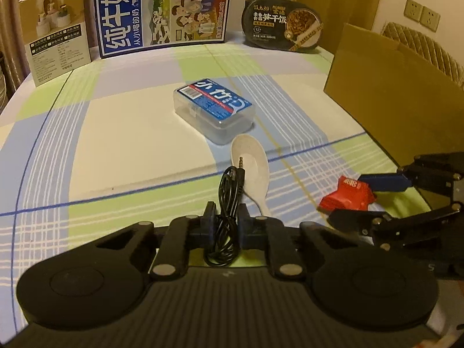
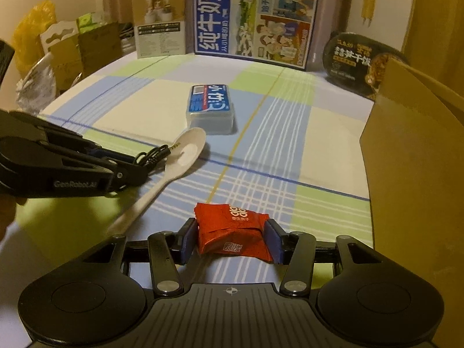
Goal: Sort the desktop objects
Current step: 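Grasp the red candy packet with the right tool while the left tool grasps the black cable, then lift the red packet with the right tool while the left tool lifts the cable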
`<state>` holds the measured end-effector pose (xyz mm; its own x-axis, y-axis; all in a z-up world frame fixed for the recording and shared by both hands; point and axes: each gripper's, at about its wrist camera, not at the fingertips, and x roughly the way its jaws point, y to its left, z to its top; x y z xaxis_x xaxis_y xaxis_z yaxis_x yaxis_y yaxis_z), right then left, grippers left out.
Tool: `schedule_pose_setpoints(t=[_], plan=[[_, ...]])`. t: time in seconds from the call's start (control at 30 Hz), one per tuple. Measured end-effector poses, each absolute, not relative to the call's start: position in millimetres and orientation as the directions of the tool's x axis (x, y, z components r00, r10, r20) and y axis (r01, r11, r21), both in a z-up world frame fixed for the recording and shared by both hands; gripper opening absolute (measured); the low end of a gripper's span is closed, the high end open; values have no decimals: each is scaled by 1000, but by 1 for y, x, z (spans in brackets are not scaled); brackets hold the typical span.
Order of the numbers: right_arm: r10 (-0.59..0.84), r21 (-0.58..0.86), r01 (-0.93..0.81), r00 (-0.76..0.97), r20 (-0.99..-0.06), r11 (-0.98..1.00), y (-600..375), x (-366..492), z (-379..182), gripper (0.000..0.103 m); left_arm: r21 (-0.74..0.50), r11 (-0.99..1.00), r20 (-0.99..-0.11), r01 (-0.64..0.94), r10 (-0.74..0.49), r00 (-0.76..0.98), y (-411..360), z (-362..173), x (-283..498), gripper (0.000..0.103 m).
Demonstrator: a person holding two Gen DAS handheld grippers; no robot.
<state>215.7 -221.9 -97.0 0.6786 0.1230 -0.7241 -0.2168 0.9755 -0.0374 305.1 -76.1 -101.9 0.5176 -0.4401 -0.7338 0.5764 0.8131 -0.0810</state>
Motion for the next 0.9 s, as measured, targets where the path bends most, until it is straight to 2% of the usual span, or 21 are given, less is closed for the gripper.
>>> schedule_pose_setpoints(t=[0.03,0.13,0.3,0.5,0.6,0.67,0.73,0.8,0.9], plan=[[125,-37,-220,677,-726,975,-222,214,-97,42,-74,814,-737,576,-434,518,-75,-101,302,11],[144,-20,-234,661,-737,972,-220,207,-94,40,-63,820,-749,569,-416,516,-67,-97,284,11],[158,-33,-279,632,-758,960,-213,170,-90,40,-44,809,-762,585,-407,504,-61,-87,238,11],[201,9,-322,571,-796,947,-216,111,-84,42,-85,797,-785,599,-424,453,-61,-85,167,11],[224,25,-348,545,-808,937,-217,85,-81,58,-93,799,-778,594,-430,457,-61,-85,141,11],[221,24,-346,544,-810,938,-220,74,-80,72,-87,801,-771,592,-431,470,-62,-85,131,11],[221,27,-344,540,-812,939,-223,67,-79,75,-83,801,-764,593,-433,478,-61,-86,126,14],[212,24,-334,541,-814,942,-226,65,-80,76,-80,800,-760,595,-436,483,-61,-85,125,25],[218,34,-323,552,-805,946,-231,67,-80,76,-78,808,-748,584,-435,501,-58,-84,127,34]])
